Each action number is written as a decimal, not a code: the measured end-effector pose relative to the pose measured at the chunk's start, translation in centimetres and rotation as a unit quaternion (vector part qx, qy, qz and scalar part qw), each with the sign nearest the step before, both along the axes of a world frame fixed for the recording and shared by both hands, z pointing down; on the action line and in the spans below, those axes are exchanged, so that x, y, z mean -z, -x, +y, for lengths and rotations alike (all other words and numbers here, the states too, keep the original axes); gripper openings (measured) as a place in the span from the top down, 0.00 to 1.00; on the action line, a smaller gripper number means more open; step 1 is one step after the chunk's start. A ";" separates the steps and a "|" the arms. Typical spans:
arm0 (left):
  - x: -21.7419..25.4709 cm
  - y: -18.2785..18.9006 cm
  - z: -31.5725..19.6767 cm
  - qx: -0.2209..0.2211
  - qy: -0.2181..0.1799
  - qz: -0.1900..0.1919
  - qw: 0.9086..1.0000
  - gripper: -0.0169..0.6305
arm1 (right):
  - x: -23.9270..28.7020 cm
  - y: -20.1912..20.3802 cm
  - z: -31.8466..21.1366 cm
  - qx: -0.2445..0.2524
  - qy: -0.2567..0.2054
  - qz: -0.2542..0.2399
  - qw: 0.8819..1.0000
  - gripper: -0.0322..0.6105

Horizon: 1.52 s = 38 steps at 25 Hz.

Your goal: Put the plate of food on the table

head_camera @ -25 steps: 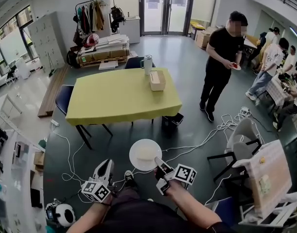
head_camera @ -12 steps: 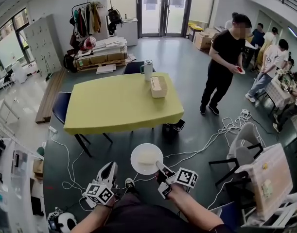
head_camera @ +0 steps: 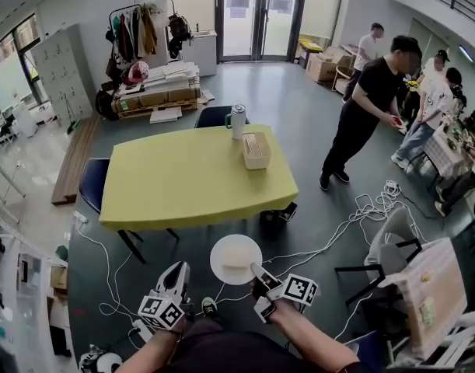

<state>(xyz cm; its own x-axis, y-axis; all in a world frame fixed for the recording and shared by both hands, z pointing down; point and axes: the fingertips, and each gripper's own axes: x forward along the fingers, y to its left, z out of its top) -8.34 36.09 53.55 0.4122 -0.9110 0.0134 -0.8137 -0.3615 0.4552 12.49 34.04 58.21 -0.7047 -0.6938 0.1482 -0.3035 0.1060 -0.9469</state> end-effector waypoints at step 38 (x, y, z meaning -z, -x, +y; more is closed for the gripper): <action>-1.1 8.9 -24.6 -0.027 0.023 -0.003 0.999 0.94 | 0.9 7.8 -23.7 -0.030 -0.006 0.010 0.999 0.91</action>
<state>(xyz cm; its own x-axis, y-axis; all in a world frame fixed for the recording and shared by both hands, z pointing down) -17.28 11.50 54.65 0.4601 -0.8859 0.0585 -0.7968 -0.3830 0.4674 4.67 10.33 57.36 -0.6585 -0.7370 0.1521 -0.3278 0.0989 -0.9396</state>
